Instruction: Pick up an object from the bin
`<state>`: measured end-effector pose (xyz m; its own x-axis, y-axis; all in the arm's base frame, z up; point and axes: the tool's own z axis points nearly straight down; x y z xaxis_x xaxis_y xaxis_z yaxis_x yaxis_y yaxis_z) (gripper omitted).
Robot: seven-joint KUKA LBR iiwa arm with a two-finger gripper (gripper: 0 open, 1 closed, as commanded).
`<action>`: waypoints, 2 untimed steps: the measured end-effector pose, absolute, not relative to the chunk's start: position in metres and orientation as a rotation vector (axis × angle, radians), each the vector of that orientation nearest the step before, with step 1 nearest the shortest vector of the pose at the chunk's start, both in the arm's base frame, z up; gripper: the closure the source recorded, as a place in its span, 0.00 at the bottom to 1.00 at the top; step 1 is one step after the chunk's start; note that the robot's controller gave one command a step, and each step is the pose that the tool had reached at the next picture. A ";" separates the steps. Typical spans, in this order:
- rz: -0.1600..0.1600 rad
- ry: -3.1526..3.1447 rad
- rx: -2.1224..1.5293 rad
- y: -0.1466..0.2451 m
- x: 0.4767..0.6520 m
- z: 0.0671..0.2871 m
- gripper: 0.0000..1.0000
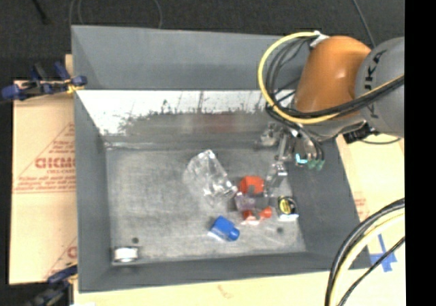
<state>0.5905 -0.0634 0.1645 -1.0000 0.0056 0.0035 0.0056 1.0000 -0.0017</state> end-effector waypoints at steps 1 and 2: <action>0.022 -2.972 1.035 -0.072 0.595 0.079 0.00; 0.008 -3.095 0.647 -0.089 0.542 0.075 0.00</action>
Offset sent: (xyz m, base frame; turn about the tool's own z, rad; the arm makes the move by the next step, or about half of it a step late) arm -0.0007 -0.0015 -0.0945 -0.6770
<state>0.5419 -0.0891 0.0753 -0.9161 -0.4005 -0.0188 -0.4004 0.9163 -0.0088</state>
